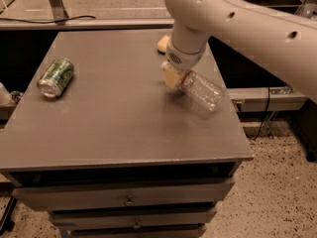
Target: Place water bottle upright
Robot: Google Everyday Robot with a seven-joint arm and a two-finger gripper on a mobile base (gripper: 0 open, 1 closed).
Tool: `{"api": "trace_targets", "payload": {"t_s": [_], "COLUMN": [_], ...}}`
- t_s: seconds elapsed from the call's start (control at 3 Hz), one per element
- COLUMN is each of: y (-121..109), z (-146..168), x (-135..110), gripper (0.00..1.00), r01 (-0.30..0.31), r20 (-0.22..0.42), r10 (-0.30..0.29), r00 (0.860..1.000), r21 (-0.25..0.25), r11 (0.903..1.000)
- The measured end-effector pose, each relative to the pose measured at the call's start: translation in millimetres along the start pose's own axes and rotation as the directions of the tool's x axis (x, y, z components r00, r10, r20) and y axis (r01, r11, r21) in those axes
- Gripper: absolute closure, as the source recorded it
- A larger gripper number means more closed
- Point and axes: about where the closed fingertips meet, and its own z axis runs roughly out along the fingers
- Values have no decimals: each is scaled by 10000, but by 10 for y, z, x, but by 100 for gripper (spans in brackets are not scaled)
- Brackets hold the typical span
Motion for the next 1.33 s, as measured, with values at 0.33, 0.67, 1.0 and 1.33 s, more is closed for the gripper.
{"api": "trace_targets", "payload": {"t_s": [0.33,0.67,1.0,1.33], "y": [94,84,75,129], "z": [-330,-567,-759,-1057], "x": [-396,-670,-783,-869], "gripper": [100,100,100,100], "r01": [491,1036,1640,2337], "r20": [2027,4057,5957,7460], "r10": [-269,-132,496,1381], "r00": [9789,9139,8017,6514], "r21": [-1050,-2017,-2989,-3705], "r11": [9933,9740,9401,8990]}}
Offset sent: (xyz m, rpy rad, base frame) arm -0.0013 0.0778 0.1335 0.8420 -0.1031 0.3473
